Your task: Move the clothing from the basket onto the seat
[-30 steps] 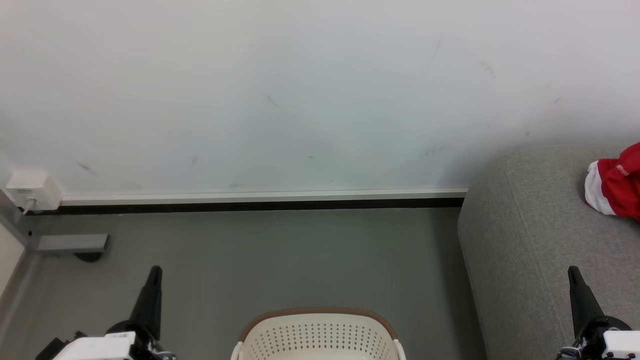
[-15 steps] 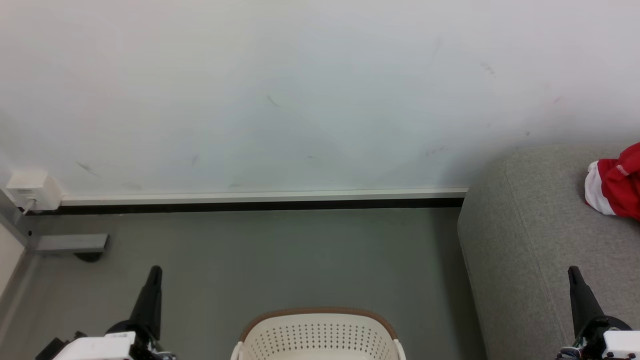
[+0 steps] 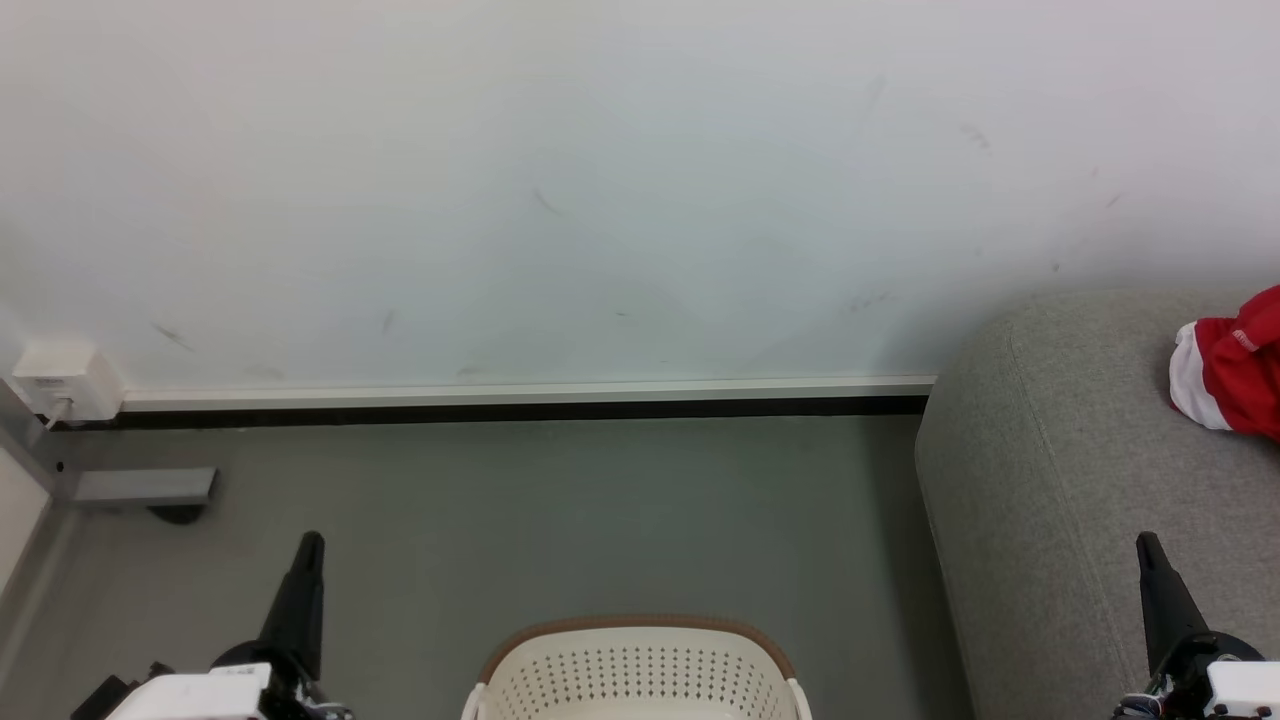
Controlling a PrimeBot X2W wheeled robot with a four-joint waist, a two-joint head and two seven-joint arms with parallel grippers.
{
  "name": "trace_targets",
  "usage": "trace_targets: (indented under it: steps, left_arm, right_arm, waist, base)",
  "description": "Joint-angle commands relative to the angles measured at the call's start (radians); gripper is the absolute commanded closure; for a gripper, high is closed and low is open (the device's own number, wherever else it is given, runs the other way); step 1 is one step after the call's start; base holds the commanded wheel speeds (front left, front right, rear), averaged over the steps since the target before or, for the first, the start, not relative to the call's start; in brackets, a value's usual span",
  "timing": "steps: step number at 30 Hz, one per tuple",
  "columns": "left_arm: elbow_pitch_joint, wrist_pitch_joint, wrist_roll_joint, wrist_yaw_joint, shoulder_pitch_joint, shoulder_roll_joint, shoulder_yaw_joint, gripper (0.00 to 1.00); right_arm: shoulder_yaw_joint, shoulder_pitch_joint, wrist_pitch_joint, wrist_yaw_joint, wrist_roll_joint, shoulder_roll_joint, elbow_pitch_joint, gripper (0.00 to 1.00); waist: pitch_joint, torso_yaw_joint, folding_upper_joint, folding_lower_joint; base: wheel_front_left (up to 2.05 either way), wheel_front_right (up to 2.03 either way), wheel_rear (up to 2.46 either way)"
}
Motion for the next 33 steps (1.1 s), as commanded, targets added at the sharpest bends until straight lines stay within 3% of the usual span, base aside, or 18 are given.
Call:
trace_targets:
  steps: [1,33]
  left_arm:
    - [-0.004,0.004,-0.014,-0.005,-0.007,0.002,0.002,1.00]
    - [-0.004,0.004,-0.014,-0.005,-0.007,0.002,0.002,1.00]
  right_arm:
    - [-0.005,-0.013,0.001,-0.002,-0.006,0.001,-0.005,1.00]
    - [-0.006,-0.013,0.003,-0.002,-0.007,0.002,-0.005,1.00]
  waist:
    - [0.000,0.000,0.0000,0.0000]
    - [0.000,0.000,0.0000,0.0000]
  base:
    - [0.00,0.00,0.00]
    - [0.00,0.00,0.00]
